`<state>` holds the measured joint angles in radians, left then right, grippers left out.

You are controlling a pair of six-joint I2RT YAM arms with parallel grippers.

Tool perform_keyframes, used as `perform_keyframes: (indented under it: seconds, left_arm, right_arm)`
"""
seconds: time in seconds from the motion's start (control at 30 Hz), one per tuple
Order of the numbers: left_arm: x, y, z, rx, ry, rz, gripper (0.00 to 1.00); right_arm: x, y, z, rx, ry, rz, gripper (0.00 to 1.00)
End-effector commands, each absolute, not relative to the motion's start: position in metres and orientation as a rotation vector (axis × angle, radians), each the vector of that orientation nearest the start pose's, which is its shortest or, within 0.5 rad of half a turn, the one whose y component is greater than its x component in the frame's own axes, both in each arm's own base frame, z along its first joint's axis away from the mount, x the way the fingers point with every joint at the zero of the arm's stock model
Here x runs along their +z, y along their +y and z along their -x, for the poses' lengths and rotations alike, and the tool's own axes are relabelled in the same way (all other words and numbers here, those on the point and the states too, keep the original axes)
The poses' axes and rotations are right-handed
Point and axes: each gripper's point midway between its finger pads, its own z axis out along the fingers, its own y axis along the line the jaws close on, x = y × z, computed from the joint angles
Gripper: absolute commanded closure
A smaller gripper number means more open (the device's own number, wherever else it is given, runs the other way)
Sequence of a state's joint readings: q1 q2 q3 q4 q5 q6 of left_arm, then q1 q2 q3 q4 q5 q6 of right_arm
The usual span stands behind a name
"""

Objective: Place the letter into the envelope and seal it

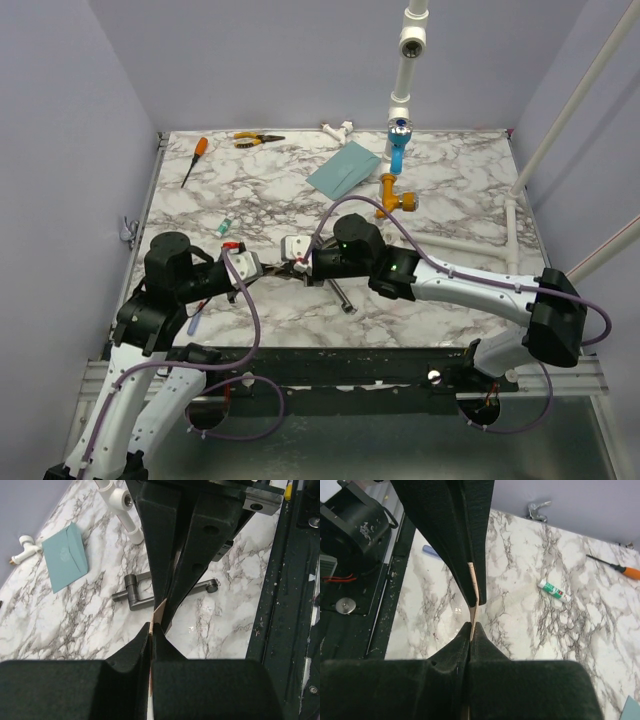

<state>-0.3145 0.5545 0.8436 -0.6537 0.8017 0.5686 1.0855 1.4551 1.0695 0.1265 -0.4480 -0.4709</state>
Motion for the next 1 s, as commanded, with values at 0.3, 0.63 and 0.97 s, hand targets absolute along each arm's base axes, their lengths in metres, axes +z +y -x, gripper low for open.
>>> perform_keyframes:
  seconds: [0.3, 0.63, 0.97]
  left_arm:
    - [0.239, -0.168, -0.165, -0.563, 1.422, -1.273, 1.0]
    - [0.241, -0.17, -0.171, -0.559, 1.414, -1.234, 0.6]
    - [0.236, -0.17, -0.175, -0.559, 1.406, -1.182, 0.45]
  right_arm:
    - [0.218, 0.428, -0.19, 0.742, 1.366, 1.376, 0.99]
    - [0.214, 0.412, -0.202, 0.685, 1.483, 1.259, 0.99]
    - [0.179, 0.386, -0.205, 0.609, 1.691, 1.192, 0.99]
